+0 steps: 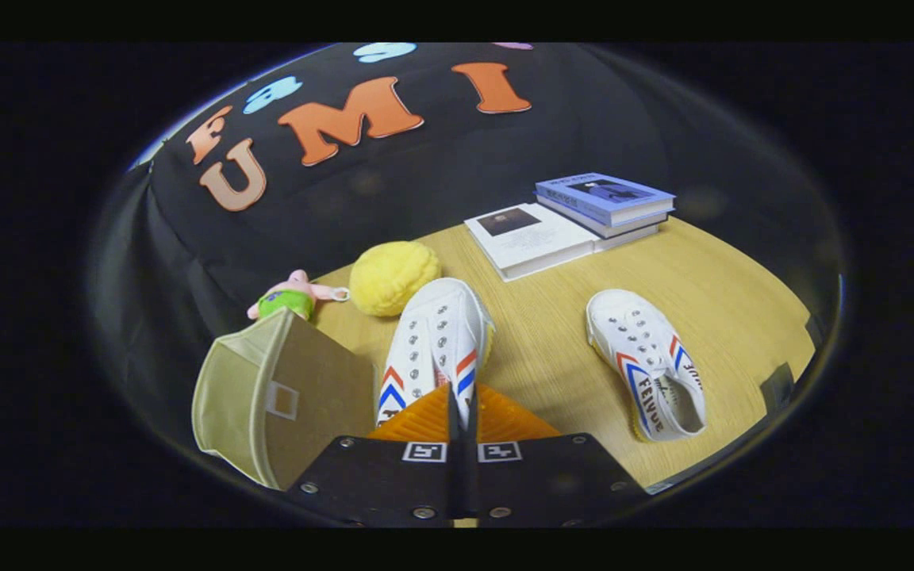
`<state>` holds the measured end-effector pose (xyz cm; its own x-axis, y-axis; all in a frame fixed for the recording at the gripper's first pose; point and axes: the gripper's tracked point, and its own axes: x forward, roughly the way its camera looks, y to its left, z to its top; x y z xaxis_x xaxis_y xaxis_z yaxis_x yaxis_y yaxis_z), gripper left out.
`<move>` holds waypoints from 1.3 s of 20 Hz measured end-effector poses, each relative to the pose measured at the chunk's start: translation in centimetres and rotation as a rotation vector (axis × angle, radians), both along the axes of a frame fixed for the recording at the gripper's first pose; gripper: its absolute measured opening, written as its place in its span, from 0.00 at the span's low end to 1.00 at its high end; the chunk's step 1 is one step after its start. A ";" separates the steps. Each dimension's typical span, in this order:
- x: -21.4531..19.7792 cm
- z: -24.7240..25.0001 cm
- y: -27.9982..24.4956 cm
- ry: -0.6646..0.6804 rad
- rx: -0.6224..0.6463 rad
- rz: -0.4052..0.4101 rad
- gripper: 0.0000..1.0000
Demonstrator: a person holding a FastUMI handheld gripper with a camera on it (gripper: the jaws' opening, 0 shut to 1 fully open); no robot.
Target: Open the storage box then place both shoes into the box .Put the left shoe in first, then the right shoe, with the right side of both shoes facing outward in a uniform manner.
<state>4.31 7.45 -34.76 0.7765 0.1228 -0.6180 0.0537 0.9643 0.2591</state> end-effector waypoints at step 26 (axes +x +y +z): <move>-1.3 5.9 24.1 -0.119 -0.001 0.262 0.00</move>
